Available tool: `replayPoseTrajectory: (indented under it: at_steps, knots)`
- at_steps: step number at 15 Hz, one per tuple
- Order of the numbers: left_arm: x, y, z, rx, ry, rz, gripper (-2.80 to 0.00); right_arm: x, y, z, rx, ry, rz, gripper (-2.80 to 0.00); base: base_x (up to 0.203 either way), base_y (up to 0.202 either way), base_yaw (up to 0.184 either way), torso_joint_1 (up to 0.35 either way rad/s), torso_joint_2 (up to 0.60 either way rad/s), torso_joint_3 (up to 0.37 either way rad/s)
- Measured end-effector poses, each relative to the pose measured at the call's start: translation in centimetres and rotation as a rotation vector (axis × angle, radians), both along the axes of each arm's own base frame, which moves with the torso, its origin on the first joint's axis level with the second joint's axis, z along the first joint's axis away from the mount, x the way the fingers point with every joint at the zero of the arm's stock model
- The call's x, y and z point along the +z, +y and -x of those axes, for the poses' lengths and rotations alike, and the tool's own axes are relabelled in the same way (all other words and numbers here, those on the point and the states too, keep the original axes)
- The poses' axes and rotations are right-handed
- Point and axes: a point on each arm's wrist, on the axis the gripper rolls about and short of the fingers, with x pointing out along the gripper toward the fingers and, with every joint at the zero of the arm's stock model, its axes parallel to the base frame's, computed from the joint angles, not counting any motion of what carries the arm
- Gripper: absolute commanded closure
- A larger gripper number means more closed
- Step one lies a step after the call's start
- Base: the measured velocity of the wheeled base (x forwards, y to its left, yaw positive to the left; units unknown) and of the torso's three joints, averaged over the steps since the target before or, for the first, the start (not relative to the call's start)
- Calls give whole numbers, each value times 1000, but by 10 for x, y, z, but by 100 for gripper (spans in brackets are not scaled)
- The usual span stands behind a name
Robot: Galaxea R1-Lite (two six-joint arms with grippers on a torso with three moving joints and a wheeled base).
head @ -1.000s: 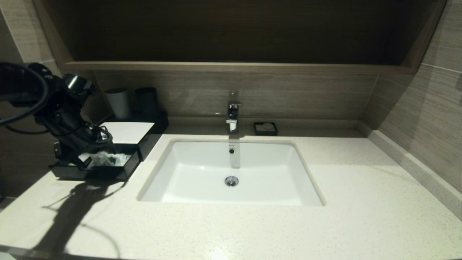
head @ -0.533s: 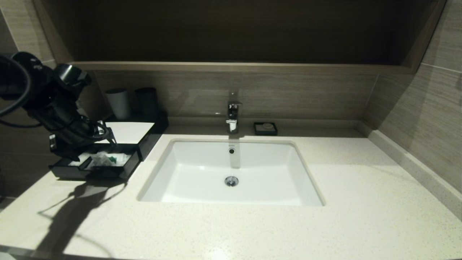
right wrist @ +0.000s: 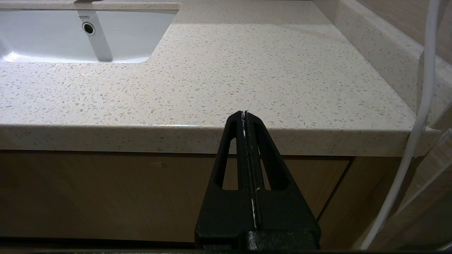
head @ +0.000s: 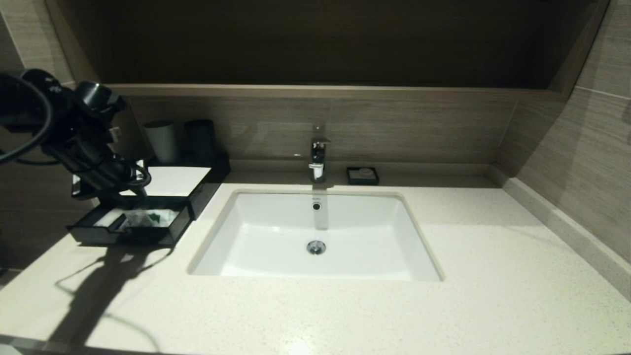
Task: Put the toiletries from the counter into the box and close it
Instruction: Place the bathroom toiletry into the drawer
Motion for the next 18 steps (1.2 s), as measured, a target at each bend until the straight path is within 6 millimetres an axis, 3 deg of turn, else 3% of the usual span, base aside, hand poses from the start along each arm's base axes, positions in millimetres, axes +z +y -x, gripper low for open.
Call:
replayPoseTrajectory:
  at_steps: [18]
  knots:
    - [-30,7,-17,1,86,-3,0,0,0,0,0,0,0,0,0,0,0,0,0,0]
